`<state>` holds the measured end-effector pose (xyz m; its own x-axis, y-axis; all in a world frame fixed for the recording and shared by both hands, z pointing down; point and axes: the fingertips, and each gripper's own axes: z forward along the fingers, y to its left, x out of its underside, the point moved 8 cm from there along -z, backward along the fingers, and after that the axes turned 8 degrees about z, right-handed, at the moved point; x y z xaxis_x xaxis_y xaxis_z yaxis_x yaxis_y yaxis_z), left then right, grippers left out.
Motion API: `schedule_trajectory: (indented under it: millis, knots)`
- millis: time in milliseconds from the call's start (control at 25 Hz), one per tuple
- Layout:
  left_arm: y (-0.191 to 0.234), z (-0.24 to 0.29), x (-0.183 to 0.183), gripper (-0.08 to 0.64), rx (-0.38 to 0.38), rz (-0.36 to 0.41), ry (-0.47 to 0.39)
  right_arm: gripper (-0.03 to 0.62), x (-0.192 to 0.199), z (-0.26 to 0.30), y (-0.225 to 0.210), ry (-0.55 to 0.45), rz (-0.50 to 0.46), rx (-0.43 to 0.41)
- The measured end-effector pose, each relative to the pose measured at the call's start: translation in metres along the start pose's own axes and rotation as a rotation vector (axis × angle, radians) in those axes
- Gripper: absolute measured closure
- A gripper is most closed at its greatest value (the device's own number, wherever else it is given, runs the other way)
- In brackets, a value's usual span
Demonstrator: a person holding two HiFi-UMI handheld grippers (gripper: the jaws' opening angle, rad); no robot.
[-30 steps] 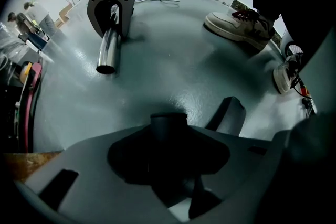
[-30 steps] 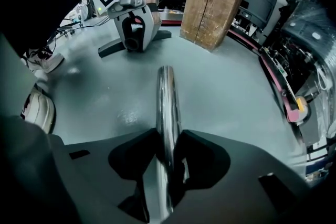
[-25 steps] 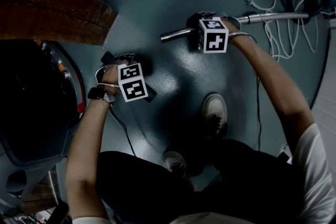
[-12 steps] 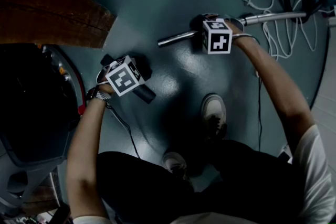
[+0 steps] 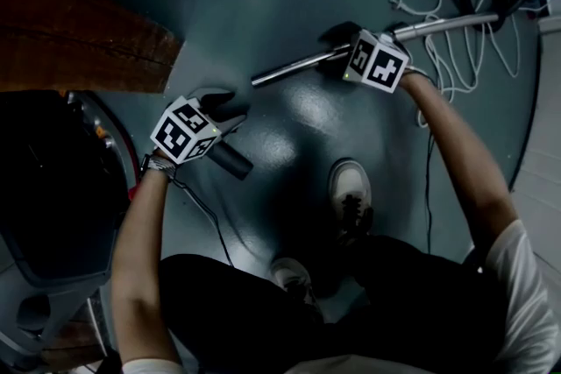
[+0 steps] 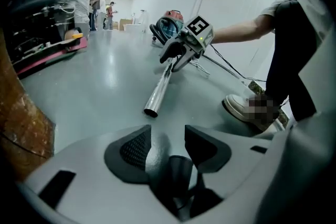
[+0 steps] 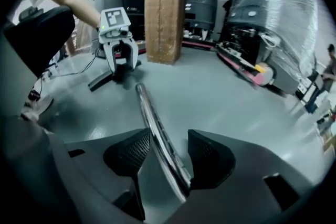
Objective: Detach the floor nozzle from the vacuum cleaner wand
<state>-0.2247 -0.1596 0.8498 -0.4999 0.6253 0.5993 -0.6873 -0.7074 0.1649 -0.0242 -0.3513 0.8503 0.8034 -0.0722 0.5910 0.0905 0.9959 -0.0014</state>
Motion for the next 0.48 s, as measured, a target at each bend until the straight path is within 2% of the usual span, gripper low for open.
schedule_trajectory:
  millis: [120, 200, 280, 400, 480]
  knots:
    - [0.006, -0.001, -0.008, 0.395, -0.078, 0.038, -0.001, 0.354, 0.002, -0.013, -0.002, -0.067, 0.065, 0.053]
    - [0.012, 0.0, -0.011, 0.438, -0.15, 0.087, 0.036, 0.356, 0.002, -0.018, 0.003, -0.079, 0.051, 0.095]
    - [0.018, 0.0, -0.017, 0.516, -0.223, 0.112, 0.053, 0.373, 0.004, -0.022, 0.01, -0.084, 0.022, 0.135]
    - [0.026, -0.004, -0.029, 0.557, -0.293, 0.094, 0.024, 0.473, 0.003, -0.031, 0.011, -0.114, 0.018, 0.204]
    - [0.029, -0.007, -0.036, 0.558, -0.321, 0.079, -0.004, 0.526, 0.001, -0.038, 0.007, -0.12, 0.028, 0.268]
